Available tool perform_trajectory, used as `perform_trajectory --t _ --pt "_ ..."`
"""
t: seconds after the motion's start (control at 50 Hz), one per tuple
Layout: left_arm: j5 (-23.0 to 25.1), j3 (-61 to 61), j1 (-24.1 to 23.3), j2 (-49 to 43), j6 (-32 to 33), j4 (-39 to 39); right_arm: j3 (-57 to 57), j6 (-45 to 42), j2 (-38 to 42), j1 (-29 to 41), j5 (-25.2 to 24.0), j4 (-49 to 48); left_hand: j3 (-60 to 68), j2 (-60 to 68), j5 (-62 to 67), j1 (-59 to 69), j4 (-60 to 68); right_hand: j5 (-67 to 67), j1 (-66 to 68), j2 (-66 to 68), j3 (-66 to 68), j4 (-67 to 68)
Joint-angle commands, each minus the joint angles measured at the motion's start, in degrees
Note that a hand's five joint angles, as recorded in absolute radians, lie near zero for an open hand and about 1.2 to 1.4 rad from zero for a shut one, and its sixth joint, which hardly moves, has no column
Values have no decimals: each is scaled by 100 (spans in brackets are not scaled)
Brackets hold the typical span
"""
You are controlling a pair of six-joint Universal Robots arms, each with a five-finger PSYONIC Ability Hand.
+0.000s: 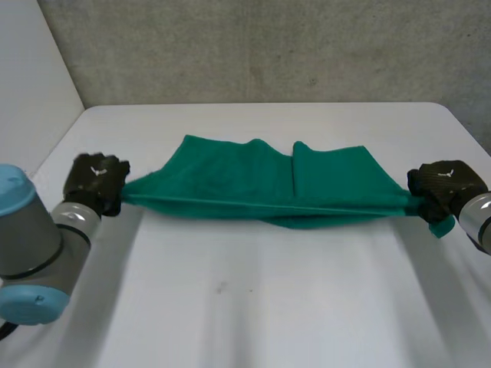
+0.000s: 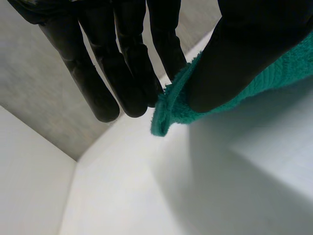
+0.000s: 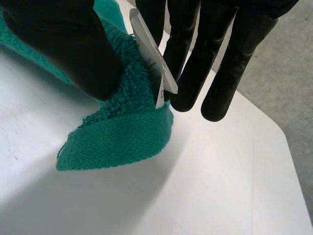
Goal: Fold the towel.
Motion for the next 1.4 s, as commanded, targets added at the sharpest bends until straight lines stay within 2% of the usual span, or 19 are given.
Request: perform_trajectory --t 0.02,0.16,0.26,0.3,0.52,0.6,0.62,0.82,0.9,1.08,1.22,1.32,1.34,1.36,1.38,1.4 --pt "-6 -234 55 1570 171 -823 -323 -491 -982 9 -10 1500 1204 1159 1453 1512 1178 1432 2452 1321 1280 1181" --pt "29 -428 81 2749 935 -1773 -245 -1801 -1652 17 147 2750 1204 1159 1453 1512 1178 1432 2452 1321 1280 1181" --pt "29 -577 29 2592 1199 -1993 71 -2558 -1670 79 543 3156 1204 1159 1453 1512 1178 1432 2452 1321 1280 1181" --pt "-15 -603 11 2207 1234 -2002 142 -2646 -1635 105 675 3139 1204 1159 1453 1512 1178 1432 2452 1321 1280 1181" --pt "11 -182 2 378 1217 -1932 -60 -2577 -343 466 1044 2454 1204 1159 1453 1512 1178 1432 2452 1321 1280 1181" --pt "-6 170 -6 -72 1208 -1694 -349 -2261 34 483 1062 2137 1204 1159 1453 1512 1178 1432 2452 1321 1280 1181" --pt "-24 457 -33 -350 1208 -1433 -515 -2103 244 483 1071 2084 1204 1159 1453 1512 1178 1432 2452 1321 1280 1181" --pt "-41 1777 -279 -1354 1173 -798 -1668 -1267 1256 641 1079 1996 1204 1159 1453 1512 1178 1432 2452 1321 1280 1181" --pt "-76 2383 -367 -1837 1217 -692 -2177 -1152 1652 685 1255 1978 1204 1159 1453 1512 1178 1432 2452 1321 1280 1181" --pt "-138 3868 -446 -3014 1453 -684 -3355 -1152 2548 993 1984 1724 1204 1159 1453 1512 1178 1432 2452 1321 1280 1181" --pt "-182 4345 -446 -3403 1639 -657 -3865 -1135 2883 1019 2143 1644 1204 1159 1453 1512 1178 1432 2452 1321 1280 1181" --pt "-103 4240 -507 -3420 1647 -79 -4050 -1004 2971 1098 2169 1373 1204 1159 1453 1512 1178 1432 2452 1321 1280 1181" --pt "-94 4187 -534 -3420 1656 27 -4059 -951 2962 1098 2178 1302 1204 1159 1453 1512 1178 622 1642 511 470 371" --pt "-94 4117 -577 -3412 1656 133 -4059 -898 2953 1098 2187 1249 1204 1159 1453 1512 1178 -919 101 -1029 -1070 -1169" --pt "-85 4055 -613 -3403 1665 230 -4068 -854 2945 1098 2196 1205 240 196 489 548 215 -2083 -1063 -2193 -2234 -2333" --pt "-85 3924 -691 -3377 1665 474 -4068 -749 2936 1098 2196 1161 -1818 -1862 -1568 -1510 -1843 -3211 -2190 -3321 -3362 -3461"
